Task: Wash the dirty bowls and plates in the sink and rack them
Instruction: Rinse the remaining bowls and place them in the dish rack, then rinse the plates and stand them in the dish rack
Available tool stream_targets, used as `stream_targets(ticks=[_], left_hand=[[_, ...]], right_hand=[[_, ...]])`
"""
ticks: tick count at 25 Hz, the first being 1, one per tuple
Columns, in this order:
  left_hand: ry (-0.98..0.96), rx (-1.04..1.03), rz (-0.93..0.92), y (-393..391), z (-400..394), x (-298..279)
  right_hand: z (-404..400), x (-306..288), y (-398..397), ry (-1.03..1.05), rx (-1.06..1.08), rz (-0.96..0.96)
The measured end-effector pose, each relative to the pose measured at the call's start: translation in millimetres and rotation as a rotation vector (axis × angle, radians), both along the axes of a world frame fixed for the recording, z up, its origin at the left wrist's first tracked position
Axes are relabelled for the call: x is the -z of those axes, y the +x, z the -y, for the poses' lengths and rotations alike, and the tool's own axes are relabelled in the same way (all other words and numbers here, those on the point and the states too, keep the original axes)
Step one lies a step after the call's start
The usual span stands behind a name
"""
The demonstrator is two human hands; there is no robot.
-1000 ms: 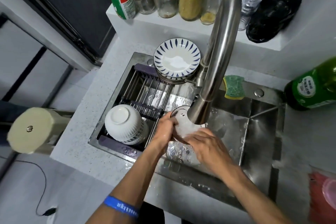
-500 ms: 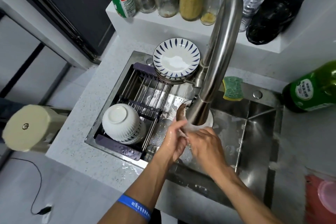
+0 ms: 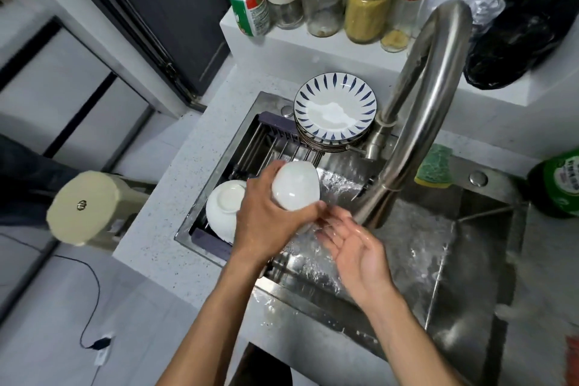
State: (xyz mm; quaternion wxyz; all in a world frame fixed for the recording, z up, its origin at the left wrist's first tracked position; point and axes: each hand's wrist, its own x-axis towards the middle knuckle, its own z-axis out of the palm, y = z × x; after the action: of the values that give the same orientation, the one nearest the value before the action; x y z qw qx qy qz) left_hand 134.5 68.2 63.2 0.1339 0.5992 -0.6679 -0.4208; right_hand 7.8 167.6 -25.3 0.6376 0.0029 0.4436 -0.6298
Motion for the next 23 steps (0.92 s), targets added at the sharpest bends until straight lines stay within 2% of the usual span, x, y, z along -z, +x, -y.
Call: stream_targets(ticks=[2,3,6,10,14,18,21,23], left_hand=[[-0.205,0.006,0.319,22,15,-16],[-0.25,0.013,0.451,31,22,-17],[-0.178,0.08,0.649,52,32,5],[-0.148,0.105,0.699,60,31,34],[-0.084,0.166,0.783,63,42,32],[-0.024,0.212,0.738,70,60,26],[-0.102,0.201,0.628,61,74,17],[-0.099,0.283,0.631,45,93,10]], right_hand=[[1,11,-3,0.127,-0.031,-0.033],[0,18,-5,0.18,-0.051,-0.051],[-7,31,-4,0.283,-0.107,-0.091],[-10,44,-6,0.341,-0.126,-0.138],[-7,50,-5,0.397,-0.147,-0.143],[1,51,0,0.458,-0.141,-0.199],[19,46,15,0.479,-0.095,-0.252],[38,38,22,0.47,-0.072,-0.272]])
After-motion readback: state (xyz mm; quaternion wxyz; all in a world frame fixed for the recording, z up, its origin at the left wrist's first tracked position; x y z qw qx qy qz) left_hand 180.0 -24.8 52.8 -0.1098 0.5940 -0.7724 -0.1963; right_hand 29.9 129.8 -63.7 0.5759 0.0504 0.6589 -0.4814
